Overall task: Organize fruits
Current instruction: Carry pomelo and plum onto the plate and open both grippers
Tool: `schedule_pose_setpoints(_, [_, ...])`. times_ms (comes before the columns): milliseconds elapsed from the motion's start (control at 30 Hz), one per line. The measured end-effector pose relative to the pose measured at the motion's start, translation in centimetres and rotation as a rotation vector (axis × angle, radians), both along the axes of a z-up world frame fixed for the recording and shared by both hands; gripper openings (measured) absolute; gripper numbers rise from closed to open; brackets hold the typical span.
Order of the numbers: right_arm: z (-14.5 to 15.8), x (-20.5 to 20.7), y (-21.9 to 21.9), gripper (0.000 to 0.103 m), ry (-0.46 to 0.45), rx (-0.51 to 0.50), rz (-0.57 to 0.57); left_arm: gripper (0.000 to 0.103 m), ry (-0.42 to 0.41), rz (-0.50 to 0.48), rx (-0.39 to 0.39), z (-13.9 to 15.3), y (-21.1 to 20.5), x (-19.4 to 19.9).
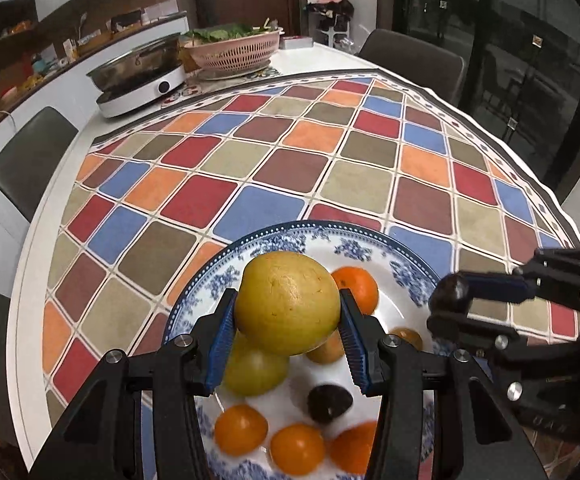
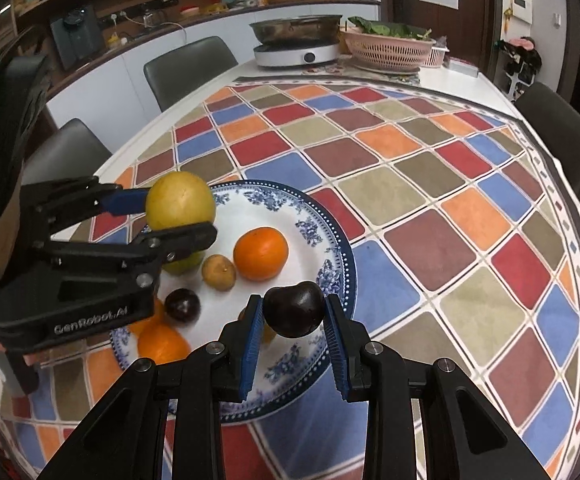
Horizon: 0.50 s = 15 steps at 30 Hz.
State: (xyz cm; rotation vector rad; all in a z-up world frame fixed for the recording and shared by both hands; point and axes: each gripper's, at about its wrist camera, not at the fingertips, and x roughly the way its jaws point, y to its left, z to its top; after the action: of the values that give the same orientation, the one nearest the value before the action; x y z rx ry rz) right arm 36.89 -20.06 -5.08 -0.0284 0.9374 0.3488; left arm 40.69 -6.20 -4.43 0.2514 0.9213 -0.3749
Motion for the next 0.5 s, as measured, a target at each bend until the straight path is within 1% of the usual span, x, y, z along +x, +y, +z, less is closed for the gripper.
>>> schedule_pose_setpoints(200, [-1.1,1.3,0.0,0.032,0.029,0.029,0.011,0.048,0.067,0.010,-0.007,-1.3,-0.7,2.0])
schedule_pose_setpoints(267, [-1.3,1.6,0.2,0.032,0.026,0.023,0.013,0.049,0.072,0.021,-0.021,-1.4,-0.5,2.2])
schedule_pose_setpoints(367, [-1.4,1.8,0.4,0.032,0.022,0.021,0.016,0.049,0.087,0.025,-0.017,-1.3,-0.3,2.5])
schedule_pose_setpoints(433, [-1.6,2.1,0.4,0.032,0.027,0.030,0.017,0.049,0.078,0.029,-0.010,-1.2,-0.2,2.4])
schedule_pose_setpoints(500, [-1.7,2.2,0.5,0.033,0.038,0.047,0.023,0.052,0.067,0.031,-0.015,-0.8,0.0,2.3])
